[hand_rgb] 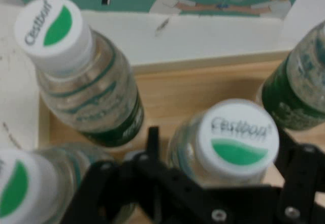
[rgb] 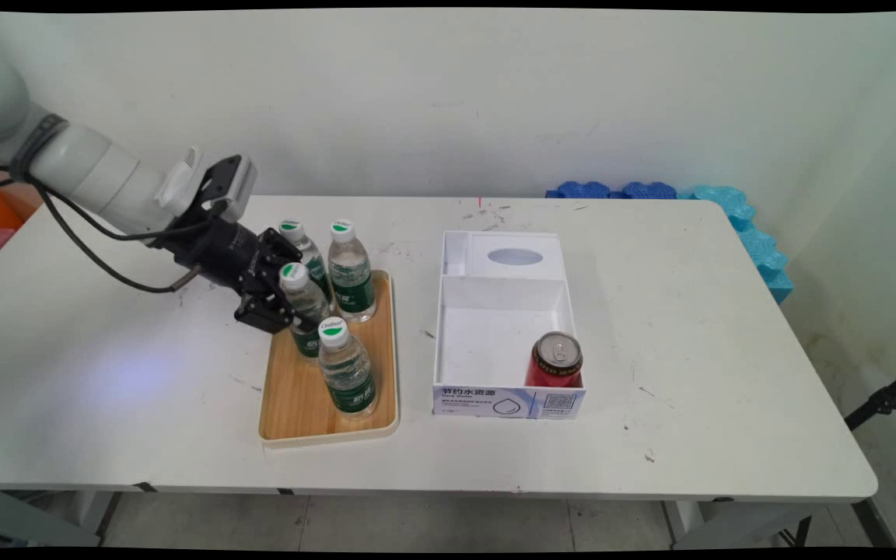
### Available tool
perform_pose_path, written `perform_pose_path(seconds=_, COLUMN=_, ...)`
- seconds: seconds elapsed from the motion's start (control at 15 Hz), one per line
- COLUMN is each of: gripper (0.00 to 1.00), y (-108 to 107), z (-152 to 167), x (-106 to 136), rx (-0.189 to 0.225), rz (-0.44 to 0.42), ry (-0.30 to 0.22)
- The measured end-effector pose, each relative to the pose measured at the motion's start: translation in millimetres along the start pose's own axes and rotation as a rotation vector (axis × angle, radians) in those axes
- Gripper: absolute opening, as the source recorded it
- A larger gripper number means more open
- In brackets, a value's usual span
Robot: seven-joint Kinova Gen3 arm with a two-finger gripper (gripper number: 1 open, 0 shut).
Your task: Place the picked object on the tray
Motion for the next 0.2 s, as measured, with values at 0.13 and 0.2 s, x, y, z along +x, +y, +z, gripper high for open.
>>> perform_pose_path(seconds=0.13, gripper=1.0, y=-0.3, z=3.1, x=-1.5, rx=0.001, rz=-0.001, ry=0.005)
perform_pose_path(seconds=0.2, gripper=1.0, y=-0.2, z=3.3, x=-2.0, rx=0.001, rz=0.0, ry=0.007)
